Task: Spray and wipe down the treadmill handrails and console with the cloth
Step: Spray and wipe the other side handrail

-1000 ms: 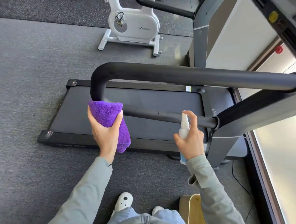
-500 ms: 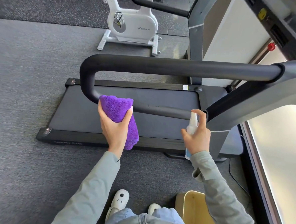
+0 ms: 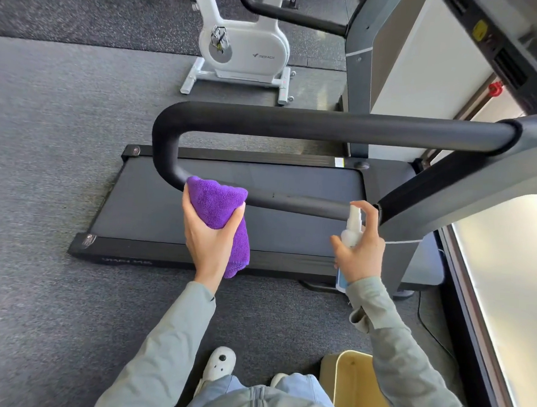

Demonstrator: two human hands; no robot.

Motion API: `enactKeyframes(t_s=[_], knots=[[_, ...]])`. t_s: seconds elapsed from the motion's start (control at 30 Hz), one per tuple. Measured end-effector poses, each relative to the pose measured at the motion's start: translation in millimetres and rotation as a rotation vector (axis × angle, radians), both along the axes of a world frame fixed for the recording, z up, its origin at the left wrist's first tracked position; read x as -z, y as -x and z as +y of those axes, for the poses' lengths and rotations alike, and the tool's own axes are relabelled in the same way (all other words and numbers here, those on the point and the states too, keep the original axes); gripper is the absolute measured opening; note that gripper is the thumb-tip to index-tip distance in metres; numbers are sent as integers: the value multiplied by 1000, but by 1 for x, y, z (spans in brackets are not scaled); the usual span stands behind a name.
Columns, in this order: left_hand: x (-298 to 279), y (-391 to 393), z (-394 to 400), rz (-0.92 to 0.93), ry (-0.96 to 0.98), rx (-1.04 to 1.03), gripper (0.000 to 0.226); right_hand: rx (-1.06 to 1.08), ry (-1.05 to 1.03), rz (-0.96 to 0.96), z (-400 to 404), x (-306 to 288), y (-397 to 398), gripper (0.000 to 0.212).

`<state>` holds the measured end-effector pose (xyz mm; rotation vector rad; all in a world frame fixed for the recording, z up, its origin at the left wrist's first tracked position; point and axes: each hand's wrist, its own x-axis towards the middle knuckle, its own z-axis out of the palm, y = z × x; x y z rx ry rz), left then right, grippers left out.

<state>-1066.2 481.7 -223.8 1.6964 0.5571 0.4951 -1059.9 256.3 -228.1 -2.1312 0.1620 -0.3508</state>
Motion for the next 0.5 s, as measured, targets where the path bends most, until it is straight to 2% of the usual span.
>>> enactKeyframes(t_s=[0.17, 0.37, 0.43, 0.5], knots=[[-6, -3, 5, -24, -50, 17, 90, -83, 113, 20, 4, -2, -4, 63], [-12, -6, 12, -27, -246, -12, 88, -130, 87, -7, 23, -8, -14, 65], [-15, -9, 13, -37, -359, 22, 83, -147, 77, -3, 28, -9, -16, 64], [-17, -17, 16, -68, -577, 49, 76, -151, 65, -8, 30, -9, -18, 65]])
